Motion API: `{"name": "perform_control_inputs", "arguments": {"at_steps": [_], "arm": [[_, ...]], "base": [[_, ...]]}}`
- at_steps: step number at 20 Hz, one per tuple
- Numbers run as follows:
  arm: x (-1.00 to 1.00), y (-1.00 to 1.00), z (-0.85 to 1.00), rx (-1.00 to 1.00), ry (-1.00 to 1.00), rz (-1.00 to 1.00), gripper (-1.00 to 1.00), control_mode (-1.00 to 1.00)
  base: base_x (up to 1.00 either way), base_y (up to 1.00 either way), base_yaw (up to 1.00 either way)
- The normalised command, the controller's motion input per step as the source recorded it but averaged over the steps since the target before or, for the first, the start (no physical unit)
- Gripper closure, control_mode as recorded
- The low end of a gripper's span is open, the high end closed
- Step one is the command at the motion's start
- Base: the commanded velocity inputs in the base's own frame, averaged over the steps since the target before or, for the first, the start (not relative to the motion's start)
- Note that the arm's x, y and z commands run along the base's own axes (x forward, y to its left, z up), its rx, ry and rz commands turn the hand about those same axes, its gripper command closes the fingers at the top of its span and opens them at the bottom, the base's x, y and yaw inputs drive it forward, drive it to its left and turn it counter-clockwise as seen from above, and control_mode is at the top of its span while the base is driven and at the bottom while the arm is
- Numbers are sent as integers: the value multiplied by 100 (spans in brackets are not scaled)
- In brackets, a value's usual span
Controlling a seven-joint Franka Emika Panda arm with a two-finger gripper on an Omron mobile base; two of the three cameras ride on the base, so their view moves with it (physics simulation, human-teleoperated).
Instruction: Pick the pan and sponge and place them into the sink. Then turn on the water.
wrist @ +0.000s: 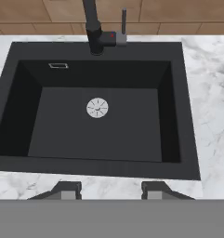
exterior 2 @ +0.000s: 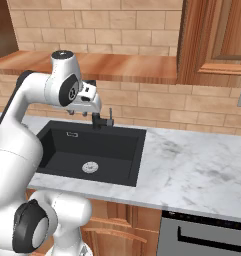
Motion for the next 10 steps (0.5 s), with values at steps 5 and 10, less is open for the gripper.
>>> {"name": "perform_control_inputs", "arguments": {"at_steps": [5,10], "arm": [[0,14,-2,0,0,0,-100,-100],[-7,34,-9,0,0,0,-100,-100]], "base": [[0,0,0],[0,0,0]]}}
